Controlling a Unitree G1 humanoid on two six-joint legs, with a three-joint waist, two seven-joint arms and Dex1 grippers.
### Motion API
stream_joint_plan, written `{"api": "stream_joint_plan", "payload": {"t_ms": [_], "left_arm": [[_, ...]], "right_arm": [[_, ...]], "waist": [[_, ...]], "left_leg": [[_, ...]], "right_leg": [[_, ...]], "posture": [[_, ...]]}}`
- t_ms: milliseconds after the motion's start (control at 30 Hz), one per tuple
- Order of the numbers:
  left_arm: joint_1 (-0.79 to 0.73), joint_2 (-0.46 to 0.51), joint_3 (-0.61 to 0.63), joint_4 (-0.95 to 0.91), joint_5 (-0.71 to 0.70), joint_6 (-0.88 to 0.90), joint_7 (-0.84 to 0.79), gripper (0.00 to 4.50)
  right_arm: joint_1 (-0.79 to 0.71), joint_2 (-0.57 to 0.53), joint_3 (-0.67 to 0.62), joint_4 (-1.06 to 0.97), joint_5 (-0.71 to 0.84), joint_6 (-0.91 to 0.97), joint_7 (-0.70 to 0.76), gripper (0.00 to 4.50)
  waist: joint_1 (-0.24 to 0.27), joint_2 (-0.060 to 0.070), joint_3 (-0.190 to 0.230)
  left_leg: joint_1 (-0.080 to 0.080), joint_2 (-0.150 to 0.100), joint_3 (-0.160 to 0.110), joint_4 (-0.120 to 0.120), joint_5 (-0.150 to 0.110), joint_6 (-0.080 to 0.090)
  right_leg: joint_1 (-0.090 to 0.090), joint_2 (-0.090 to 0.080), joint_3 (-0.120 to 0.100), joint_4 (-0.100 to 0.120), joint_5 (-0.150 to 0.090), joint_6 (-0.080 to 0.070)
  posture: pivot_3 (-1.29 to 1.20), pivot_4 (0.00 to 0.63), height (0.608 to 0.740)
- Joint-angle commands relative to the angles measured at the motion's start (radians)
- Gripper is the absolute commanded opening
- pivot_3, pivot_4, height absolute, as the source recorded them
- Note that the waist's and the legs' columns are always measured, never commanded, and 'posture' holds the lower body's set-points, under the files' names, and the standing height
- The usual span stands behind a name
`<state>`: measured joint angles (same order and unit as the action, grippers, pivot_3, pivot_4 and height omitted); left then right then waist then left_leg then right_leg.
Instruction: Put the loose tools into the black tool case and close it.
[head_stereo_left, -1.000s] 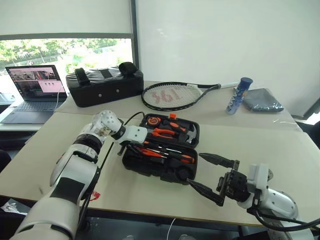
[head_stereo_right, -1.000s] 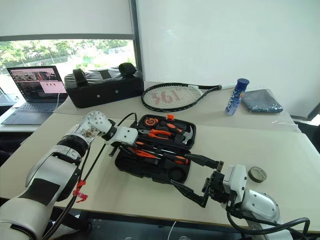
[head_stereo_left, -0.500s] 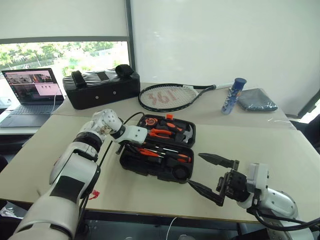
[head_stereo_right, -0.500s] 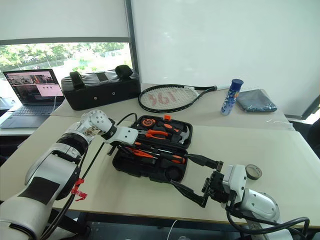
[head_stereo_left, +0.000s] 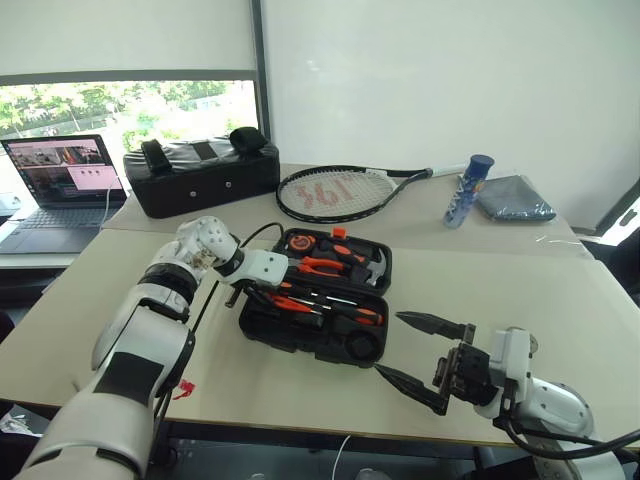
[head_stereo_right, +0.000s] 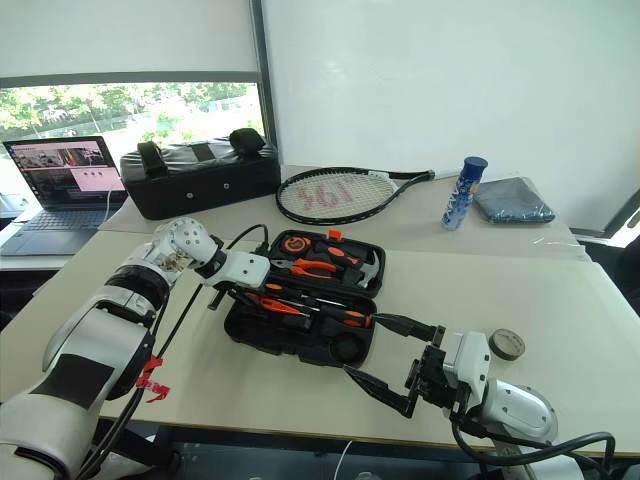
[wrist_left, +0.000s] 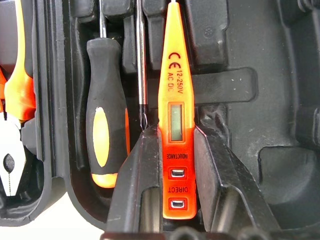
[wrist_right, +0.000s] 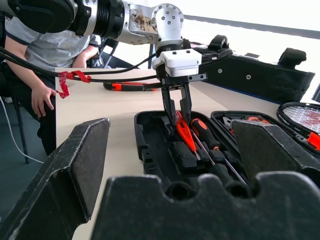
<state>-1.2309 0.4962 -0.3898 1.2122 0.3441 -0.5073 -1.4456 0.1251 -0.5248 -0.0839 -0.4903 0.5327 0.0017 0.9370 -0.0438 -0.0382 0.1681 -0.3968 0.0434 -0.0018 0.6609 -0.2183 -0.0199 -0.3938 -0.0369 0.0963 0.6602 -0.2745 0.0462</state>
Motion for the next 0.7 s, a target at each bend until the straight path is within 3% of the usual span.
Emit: {"api": "stream_joint_plan", "payload": {"t_ms": [33, 567, 633, 700], "left_arm": [[0.027, -0.011, -0.001, 0.0, 0.0, -0.019, 0.003, 0.43], [0.027, -0.012, -0.036, -0.02, 0.041, 0.078, -0.03, 0.43], [0.03, -0.018, -0.02, -0.031, 0.019, 0.065, -0.034, 1.43], [0.031, -0.029, 0.011, -0.046, -0.027, 0.067, -0.071, 1.86]], "right_arm": [[-0.004, -0.002, -0.007, -0.007, 0.003, -0.03, 0.009, 4.5], [0.002, 0.003, -0.008, 0.01, -0.003, -0.048, 0.02, 4.5], [0.002, 0.004, -0.007, 0.015, -0.004, -0.053, 0.021, 4.5], [0.0, 0.005, -0.007, 0.022, -0.005, -0.057, 0.022, 4.5]], "waist": [[0.001, 0.0, 0.0], [0.001, 0.0, 0.0], [0.0, 0.0, 0.0], [-0.002, 0.0, 0.0]], "left_leg": [[0.0, 0.0, 0.0, 0.0, 0.0, 0.0], [0.0, 0.0, 0.0, 0.0, 0.0, 0.0], [0.001, 0.0, 0.0, 0.0, 0.0, 0.0], [0.001, 0.0, 0.0, 0.0, 0.0, 0.0]], "right_leg": [[0.0, 0.0, 0.0, 0.0, 0.0, 0.0], [0.001, 0.0, 0.0, -0.002, 0.0, 0.0], [0.002, 0.0, 0.0, -0.001, 0.0, 0.0], [0.001, 0.0, 0.0, -0.001, 0.0, 0.0]], "posture": [[0.0, 0.15, 0.74], [0.0, 0.15, 0.74], [0.0, 0.15, 0.74], [0.0, 0.15, 0.74]]}}
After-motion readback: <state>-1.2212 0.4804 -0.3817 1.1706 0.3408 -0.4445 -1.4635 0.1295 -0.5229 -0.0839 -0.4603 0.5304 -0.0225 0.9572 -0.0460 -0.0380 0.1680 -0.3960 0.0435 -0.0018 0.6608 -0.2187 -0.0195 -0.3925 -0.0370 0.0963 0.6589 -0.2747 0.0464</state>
